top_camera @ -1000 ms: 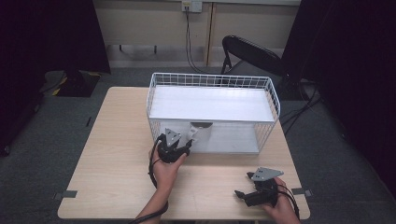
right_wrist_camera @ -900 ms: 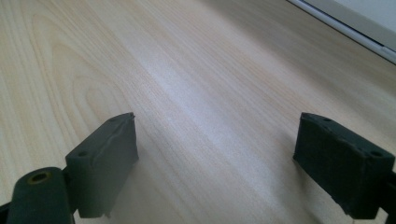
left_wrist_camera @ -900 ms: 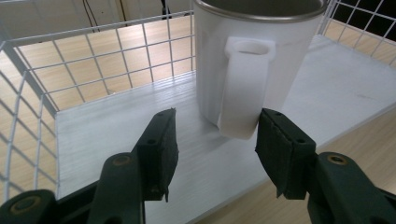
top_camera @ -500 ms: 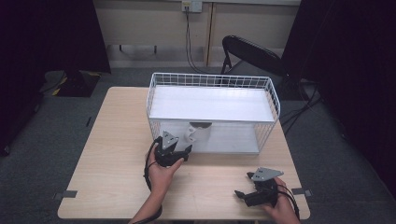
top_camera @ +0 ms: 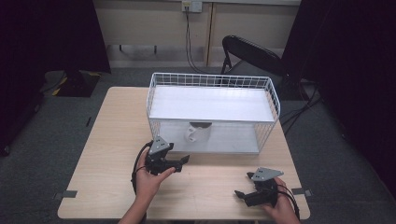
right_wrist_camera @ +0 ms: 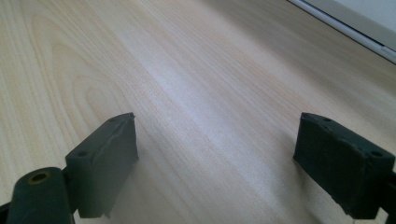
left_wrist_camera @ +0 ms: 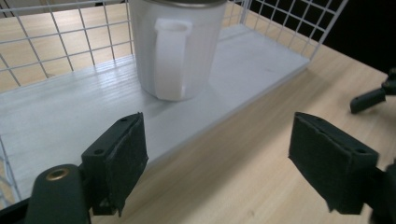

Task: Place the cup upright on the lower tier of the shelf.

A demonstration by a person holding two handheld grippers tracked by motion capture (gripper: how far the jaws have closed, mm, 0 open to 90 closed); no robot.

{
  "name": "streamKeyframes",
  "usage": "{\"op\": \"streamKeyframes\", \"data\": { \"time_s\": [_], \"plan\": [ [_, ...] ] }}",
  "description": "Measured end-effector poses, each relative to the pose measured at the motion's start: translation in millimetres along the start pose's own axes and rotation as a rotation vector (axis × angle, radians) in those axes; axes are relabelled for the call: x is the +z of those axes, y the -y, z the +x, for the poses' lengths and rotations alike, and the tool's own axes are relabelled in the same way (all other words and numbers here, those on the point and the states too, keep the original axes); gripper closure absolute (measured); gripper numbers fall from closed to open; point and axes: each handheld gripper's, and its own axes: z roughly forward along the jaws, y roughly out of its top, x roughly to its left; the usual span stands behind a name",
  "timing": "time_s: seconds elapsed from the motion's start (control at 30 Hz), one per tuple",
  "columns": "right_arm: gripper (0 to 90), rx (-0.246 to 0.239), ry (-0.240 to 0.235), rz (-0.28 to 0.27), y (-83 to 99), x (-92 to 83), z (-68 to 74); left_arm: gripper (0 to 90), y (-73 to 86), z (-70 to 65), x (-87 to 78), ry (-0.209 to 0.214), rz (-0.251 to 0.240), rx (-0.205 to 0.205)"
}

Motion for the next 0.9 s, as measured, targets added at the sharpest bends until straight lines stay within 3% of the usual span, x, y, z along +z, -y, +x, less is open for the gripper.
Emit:
{"op": "streamKeyframes", "data": {
  "time_s": [0.1,0.23,0.53,0.9],
  "plan": [
    [12.2,0.0,0.0,0.001,0.0,0.0,0.0,16.6,3.6,-0.7,-4.9,0.022,0.008,0.028],
    [12.2,0.0,0.0,0.0,0.0,0.0,0.0,16.3,11.8,-0.7,-8.6,0.046,0.034,0.037],
    [12.2,-0.002,-0.001,-0.001,0.1,-0.1,0.1,16.5,26.1,7.5,-16.9,0.026,0.077,0.051],
    [12.3,-0.002,-0.004,0.0,0.3,-0.4,0.2,16.4,40.2,16.8,-29.2,0.039,0.099,0.078]
  ]
}}
